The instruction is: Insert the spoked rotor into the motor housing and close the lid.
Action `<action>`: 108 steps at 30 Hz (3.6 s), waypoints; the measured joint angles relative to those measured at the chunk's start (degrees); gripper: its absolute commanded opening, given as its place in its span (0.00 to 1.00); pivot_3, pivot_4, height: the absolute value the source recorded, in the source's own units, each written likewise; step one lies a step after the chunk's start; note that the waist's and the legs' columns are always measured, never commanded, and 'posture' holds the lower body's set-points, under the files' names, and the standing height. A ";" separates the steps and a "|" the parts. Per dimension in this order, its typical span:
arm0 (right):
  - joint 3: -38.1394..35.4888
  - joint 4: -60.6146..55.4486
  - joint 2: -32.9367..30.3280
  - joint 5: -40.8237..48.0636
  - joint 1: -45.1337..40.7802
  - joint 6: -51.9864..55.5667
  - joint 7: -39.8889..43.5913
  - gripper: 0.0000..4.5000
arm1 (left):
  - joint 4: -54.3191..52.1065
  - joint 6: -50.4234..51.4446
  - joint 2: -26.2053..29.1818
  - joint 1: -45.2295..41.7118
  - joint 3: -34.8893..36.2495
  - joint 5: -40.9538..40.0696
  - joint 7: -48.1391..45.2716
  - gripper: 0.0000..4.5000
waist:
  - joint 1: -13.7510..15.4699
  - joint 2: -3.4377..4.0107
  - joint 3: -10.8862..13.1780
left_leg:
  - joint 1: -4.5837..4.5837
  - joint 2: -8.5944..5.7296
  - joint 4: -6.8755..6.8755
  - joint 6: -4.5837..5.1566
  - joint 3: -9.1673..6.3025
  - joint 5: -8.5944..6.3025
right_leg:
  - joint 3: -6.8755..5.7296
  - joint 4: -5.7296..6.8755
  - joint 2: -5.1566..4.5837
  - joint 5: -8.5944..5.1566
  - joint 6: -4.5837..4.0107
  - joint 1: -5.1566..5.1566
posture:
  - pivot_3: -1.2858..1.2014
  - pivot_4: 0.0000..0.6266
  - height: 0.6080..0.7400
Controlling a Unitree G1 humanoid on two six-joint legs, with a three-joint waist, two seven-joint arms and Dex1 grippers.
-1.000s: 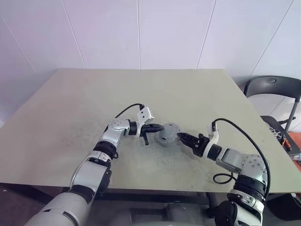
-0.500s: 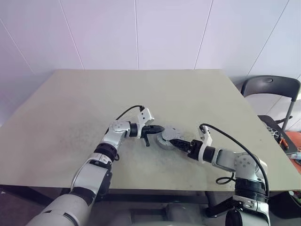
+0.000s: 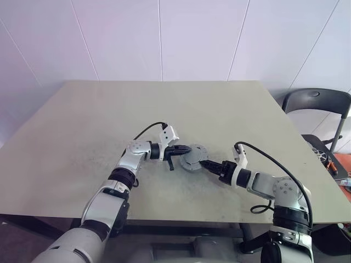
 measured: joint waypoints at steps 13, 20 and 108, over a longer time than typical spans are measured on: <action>0.01 -0.35 1.96 1.25 0.06 -0.94 0.51 0.30 | 1.26 7.66 -1.81 -2.18 10.54 -8.53 10.77 0.00 | -0.24 -0.01 0.04 | -0.06 0.00 0.01 0.00 -0.04 0.00 | -0.02 0.03 0.03 0.01 0.01 -0.15 | 0.52 0.00 1.00; -3.10 0.26 6.82 3.18 0.14 -0.93 -2.24 0.30 | -1.94 20.23 0.30 -2.01 20.86 -19.03 13.35 0.00 | -0.43 0.04 0.07 | -0.16 0.00 -0.31 0.04 -0.05 -0.02 | -0.02 0.01 0.03 0.06 0.10 -0.34 | 0.52 0.00 1.00; 3.68 18.85 19.40 19.87 -13.39 -28.69 -6.75 0.37 | -31.54 56.10 -1.75 15.44 28.89 -51.90 19.81 0.55 | 0.12 0.33 0.34 | -0.25 -0.08 -0.39 0.04 -0.07 -0.01 | 0.02 -0.08 -0.02 0.09 0.12 -0.35 | 0.52 0.00 1.00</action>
